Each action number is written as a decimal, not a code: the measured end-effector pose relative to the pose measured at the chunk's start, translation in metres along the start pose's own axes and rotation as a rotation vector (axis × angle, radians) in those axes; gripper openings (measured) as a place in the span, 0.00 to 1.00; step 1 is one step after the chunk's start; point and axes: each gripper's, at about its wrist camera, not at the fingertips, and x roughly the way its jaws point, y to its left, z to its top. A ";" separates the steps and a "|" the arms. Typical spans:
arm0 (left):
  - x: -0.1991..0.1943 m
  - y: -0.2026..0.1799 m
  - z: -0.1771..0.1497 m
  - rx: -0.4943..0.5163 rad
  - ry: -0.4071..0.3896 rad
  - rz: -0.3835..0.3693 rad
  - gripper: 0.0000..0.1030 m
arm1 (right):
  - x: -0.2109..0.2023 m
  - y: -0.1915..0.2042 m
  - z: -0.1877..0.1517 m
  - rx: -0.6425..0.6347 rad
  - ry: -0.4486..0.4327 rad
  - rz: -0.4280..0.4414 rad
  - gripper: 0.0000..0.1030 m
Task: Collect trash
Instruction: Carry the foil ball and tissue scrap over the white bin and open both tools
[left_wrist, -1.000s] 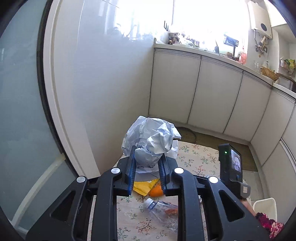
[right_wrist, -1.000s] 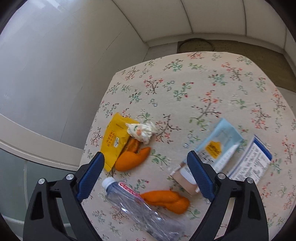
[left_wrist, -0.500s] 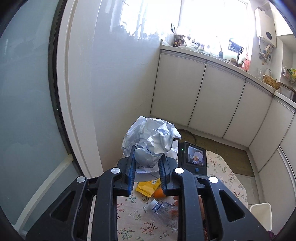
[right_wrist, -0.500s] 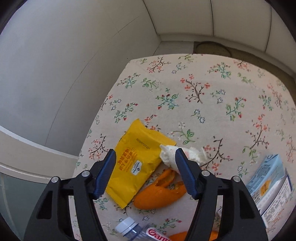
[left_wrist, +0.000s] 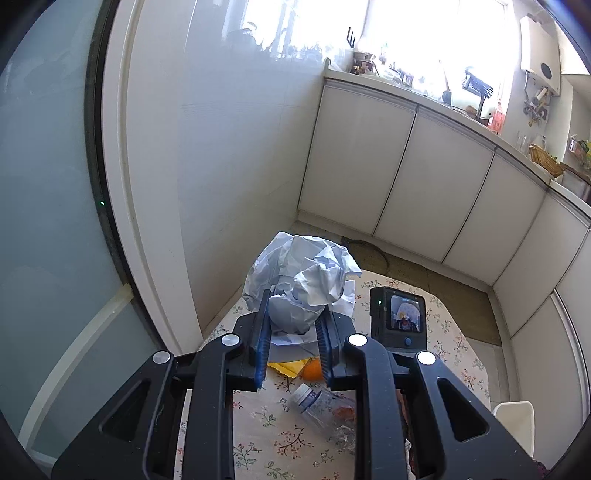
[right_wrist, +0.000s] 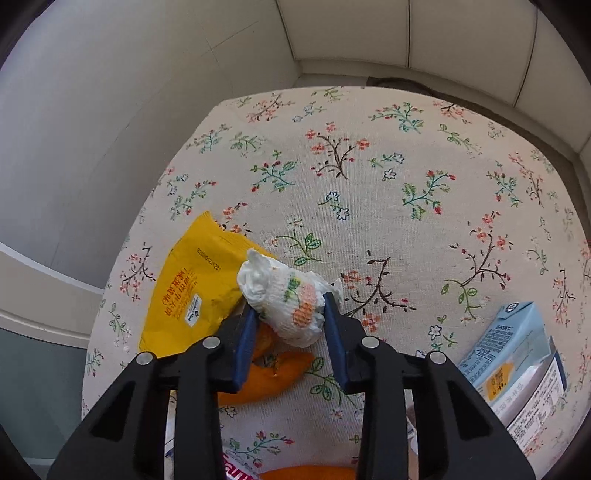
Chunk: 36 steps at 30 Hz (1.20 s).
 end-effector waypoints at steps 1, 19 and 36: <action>0.002 0.000 0.000 -0.004 0.006 -0.005 0.21 | -0.007 -0.001 -0.001 0.002 -0.014 0.008 0.33; -0.014 -0.052 -0.021 0.044 -0.045 -0.151 0.21 | -0.211 -0.071 -0.052 0.052 -0.372 -0.069 0.34; -0.029 -0.170 -0.086 0.293 -0.004 -0.333 0.21 | -0.321 -0.285 -0.195 0.408 -0.512 -0.340 0.35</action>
